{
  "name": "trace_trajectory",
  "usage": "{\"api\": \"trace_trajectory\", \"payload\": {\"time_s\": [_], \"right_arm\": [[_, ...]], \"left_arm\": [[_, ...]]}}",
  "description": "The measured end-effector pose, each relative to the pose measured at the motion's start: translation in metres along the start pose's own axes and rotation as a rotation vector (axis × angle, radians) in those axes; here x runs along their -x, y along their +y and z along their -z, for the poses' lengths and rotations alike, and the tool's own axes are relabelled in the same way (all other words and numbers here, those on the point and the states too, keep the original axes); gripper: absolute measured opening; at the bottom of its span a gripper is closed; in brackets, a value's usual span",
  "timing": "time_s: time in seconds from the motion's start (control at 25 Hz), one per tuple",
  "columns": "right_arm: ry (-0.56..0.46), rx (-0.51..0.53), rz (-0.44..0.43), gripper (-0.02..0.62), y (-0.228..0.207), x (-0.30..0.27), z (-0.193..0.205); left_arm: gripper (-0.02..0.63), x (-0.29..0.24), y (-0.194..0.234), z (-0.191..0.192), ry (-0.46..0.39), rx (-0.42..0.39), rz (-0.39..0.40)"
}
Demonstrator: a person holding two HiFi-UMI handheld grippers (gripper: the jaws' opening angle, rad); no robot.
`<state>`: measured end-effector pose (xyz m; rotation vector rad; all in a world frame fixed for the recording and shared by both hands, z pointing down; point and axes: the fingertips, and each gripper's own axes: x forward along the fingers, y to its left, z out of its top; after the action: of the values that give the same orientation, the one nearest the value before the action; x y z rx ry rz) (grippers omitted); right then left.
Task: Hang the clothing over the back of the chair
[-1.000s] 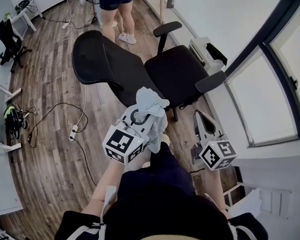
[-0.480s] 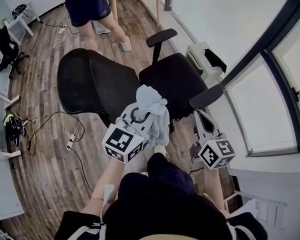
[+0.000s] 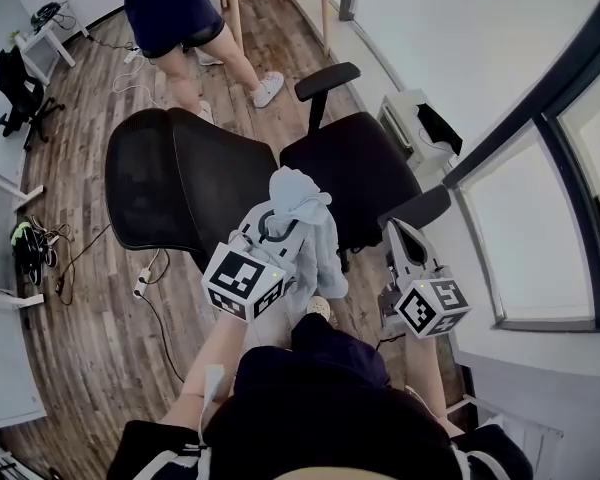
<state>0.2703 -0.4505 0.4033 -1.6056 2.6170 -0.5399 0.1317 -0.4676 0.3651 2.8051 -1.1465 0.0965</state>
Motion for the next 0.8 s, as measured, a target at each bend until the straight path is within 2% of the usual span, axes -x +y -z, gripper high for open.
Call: {"api": "trace_trajectory", "payload": {"time_s": [0.48, 0.6, 0.8], "right_arm": [[0.002, 0.000, -0.116, 0.026, -0.014, -0.044, -0.016], [-0.005, -0.001, -0.146, 0.026, -0.013, -0.054, -0.022], [-0.002, 0.001, -0.182, 0.026, -0.004, -0.066, -0.028]], "left_arm": [[0.021, -0.035, 0.055, -0.036, 0.011, -0.079, -0.122], [0.021, -0.041, 0.072, -0.056, -0.007, -0.067, -0.142], [0.023, -0.046, 0.096, -0.106, -0.069, -0.096, -0.168]]}}
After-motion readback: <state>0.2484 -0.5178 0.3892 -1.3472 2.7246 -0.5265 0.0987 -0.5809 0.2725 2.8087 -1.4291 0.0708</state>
